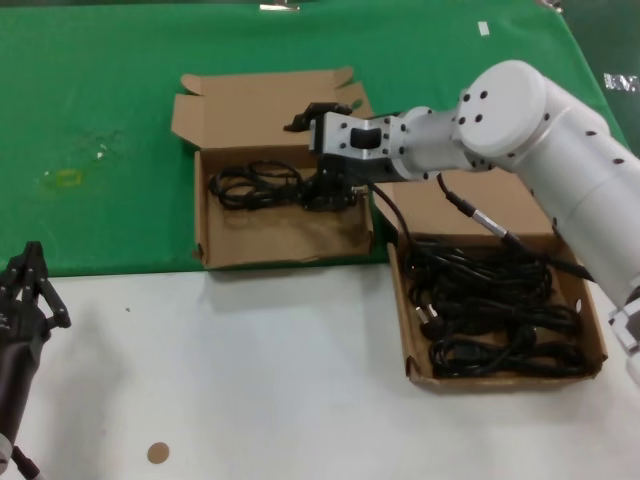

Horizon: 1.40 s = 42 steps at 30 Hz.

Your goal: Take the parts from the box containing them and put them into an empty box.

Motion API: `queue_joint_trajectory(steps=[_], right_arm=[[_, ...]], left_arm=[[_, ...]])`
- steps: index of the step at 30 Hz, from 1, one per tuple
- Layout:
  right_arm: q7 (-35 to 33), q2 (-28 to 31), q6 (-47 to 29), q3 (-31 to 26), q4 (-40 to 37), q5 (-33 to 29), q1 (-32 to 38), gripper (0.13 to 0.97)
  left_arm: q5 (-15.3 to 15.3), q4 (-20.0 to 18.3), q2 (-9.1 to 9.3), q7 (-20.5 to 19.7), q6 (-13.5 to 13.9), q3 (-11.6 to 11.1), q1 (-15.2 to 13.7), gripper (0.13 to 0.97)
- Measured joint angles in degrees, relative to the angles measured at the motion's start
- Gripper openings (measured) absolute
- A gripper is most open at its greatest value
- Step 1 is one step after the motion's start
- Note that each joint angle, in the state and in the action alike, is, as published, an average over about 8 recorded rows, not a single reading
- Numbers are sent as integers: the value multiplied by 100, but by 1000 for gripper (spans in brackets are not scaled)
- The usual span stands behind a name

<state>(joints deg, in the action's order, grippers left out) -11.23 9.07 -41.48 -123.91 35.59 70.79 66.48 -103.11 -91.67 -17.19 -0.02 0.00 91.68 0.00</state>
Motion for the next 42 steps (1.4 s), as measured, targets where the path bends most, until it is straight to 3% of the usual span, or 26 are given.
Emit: queue_joint_trajectory(steps=[18,22,30,34,42], right_arm=[[582,325,-22,24,939,-190,-194,844],[584,326,-21,24,943,-191,-195,844],[594,335,57,84,1031,-127,-316,940],[613,353,207,199,1199,-3,-550,950],[666,400,616,514,1657,333,-1182,966]], left_arm=[[0,0,0,0,0,0,0,153],[0,0,0,0,0,0,0,154],[0,0,0,0,0,0,0,190],[0,0,0,0,0,0,0,212],[0,0,0,0,0,0,0,340]])
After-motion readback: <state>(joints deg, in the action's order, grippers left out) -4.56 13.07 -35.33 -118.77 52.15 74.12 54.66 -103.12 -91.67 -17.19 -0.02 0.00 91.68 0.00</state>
